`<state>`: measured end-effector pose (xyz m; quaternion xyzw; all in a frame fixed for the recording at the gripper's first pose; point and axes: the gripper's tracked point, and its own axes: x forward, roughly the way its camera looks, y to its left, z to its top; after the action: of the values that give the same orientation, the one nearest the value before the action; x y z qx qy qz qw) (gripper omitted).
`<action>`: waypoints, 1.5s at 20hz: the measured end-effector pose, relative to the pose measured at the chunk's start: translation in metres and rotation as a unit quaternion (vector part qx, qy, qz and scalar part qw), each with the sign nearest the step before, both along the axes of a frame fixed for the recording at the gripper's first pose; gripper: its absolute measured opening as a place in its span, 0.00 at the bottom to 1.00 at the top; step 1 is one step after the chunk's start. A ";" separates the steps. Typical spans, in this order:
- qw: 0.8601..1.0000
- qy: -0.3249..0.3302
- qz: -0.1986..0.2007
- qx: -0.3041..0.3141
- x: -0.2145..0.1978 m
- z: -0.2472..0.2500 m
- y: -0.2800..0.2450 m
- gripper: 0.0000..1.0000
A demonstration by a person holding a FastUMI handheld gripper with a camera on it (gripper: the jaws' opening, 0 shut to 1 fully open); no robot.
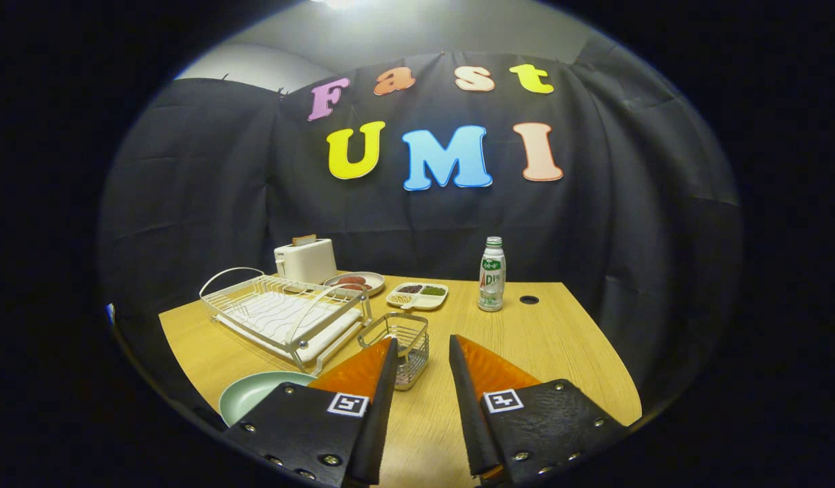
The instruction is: Take the plate from the dish rack, then take the spoon from the basket and place it into the plate.
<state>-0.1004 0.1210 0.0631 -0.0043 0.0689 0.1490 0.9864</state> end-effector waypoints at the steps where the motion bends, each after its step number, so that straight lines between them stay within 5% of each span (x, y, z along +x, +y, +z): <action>1: 1.000 -0.012 0.008 0.000 0.007 -0.002 0.007 0.48; 17: 0.996 -0.060 -0.064 0.024 0.087 -0.035 0.045 0.47; 19: 0.995 -0.063 -0.067 0.024 0.094 -0.036 0.045 0.41; 22: 0.995 -0.064 -0.073 0.025 0.101 -0.032 0.046 0.18; 30: 0.996 -0.010 -0.079 0.028 0.110 -0.011 0.046 0.12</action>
<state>0.0092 0.1671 0.0517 0.0268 0.0547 0.0722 0.9955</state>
